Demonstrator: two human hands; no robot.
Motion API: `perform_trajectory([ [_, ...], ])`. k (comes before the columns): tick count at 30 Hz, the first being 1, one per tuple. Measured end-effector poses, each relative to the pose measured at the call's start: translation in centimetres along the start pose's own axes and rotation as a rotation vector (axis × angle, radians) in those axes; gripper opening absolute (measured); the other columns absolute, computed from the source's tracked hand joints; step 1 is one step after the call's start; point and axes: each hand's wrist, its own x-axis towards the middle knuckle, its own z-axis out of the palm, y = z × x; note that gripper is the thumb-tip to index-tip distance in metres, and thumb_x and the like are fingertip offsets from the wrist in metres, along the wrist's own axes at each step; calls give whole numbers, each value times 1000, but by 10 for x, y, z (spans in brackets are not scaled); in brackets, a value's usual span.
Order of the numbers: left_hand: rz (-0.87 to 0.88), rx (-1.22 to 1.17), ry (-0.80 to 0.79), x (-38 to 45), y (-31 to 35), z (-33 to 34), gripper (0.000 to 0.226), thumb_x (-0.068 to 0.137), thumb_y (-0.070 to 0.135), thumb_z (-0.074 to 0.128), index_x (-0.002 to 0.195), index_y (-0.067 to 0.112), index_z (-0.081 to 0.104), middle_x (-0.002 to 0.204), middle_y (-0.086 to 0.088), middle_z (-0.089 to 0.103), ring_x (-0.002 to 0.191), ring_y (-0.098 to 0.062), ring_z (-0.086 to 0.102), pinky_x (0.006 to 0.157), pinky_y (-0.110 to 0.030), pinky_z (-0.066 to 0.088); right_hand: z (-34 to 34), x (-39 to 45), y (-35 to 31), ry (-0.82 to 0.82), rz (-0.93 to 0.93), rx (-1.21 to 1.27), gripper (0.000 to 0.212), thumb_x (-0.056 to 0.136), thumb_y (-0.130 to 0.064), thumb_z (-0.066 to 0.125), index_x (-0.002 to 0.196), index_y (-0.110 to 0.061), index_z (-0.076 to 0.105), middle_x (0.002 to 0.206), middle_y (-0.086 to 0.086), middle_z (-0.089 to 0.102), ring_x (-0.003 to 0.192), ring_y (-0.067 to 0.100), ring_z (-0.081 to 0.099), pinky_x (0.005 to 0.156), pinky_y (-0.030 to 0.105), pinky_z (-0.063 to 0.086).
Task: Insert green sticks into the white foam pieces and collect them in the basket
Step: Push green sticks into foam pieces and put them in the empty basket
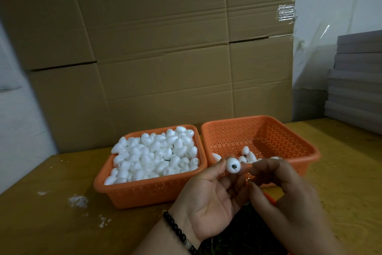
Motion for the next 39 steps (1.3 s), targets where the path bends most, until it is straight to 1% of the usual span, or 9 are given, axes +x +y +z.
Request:
perform_trajectory([
  [3, 32, -13, 26, 3, 1, -2, 29, 83, 16, 60, 110, 7, 65, 96, -13, 72, 64, -17, 66, 59, -25, 54, -1, 0, 0, -13, -9, 14, 42, 64, 1, 83, 92, -21, 62, 84, -11, 67, 78, -1, 65, 70, 16, 49],
  [6, 60, -74, 39, 5, 3, -2, 40, 78, 10, 62, 114, -5, 61, 100, -18, 71, 66, -19, 66, 55, -23, 55, -1, 1, 0, -8, -11, 27, 39, 65, 0, 82, 92, -21, 62, 82, -10, 66, 76, 1, 64, 68, 17, 49],
  [9, 86, -138, 42, 5, 7, -2, 40, 76, 4, 63, 113, -10, 60, 103, -23, 69, 71, -24, 67, 57, -26, 57, -2, 1, -2, -7, -30, 8, 32, 66, -15, 73, 93, -27, 60, 78, -14, 63, 74, -1, 61, 66, 10, 46],
  [13, 112, -192, 58, 4, 10, -1, 37, 73, -3, 64, 108, -12, 60, 96, -26, 69, 75, -30, 72, 61, -33, 60, -2, 0, -2, -52, -11, -3, 30, 66, -22, 70, 94, -30, 60, 80, -16, 63, 75, -3, 60, 69, 18, 49],
  [19, 178, -210, 154, 4, 13, 0, 34, 70, -6, 64, 104, -7, 63, 97, -26, 70, 75, -32, 72, 61, -36, 61, -4, 0, -7, -214, -84, -117, 19, 67, -31, 70, 84, -34, 62, 74, -21, 60, 62, 0, 58, 53, 21, 48],
  [29, 287, -53, 334, 11, 12, -11, 19, 85, -4, 63, 103, 2, 62, 79, -17, 74, 65, -20, 72, 48, -25, 56, -5, -1, -11, -415, -135, -186, 20, 70, -49, 60, 86, -37, 60, 74, -25, 57, 55, -4, 55, 47, 12, 45],
  [33, 313, -20, 271, 13, 10, -8, 26, 82, -4, 64, 108, -3, 61, 87, -21, 73, 75, -24, 73, 56, -28, 59, -5, -1, -11, -491, -167, -218, 21, 68, -51, 62, 84, -37, 61, 73, -25, 57, 55, -5, 56, 48, 12, 47],
  [37, 295, -115, 95, 12, 11, -7, 49, 72, -2, 65, 119, -9, 51, 115, -30, 63, 104, -36, 66, 85, -41, 57, -5, 0, -13, -561, -194, -249, 20, 67, -49, 60, 83, -36, 60, 72, -25, 54, 52, -5, 52, 43, 13, 45],
  [39, 300, -136, 48, 11, 14, -9, 50, 70, -5, 62, 119, -8, 50, 125, -30, 55, 113, -37, 61, 91, -44, 55, -5, 0, -13, -587, -197, -250, 20, 67, -49, 60, 83, -37, 60, 74, -24, 58, 54, -4, 55, 44, 13, 45],
])
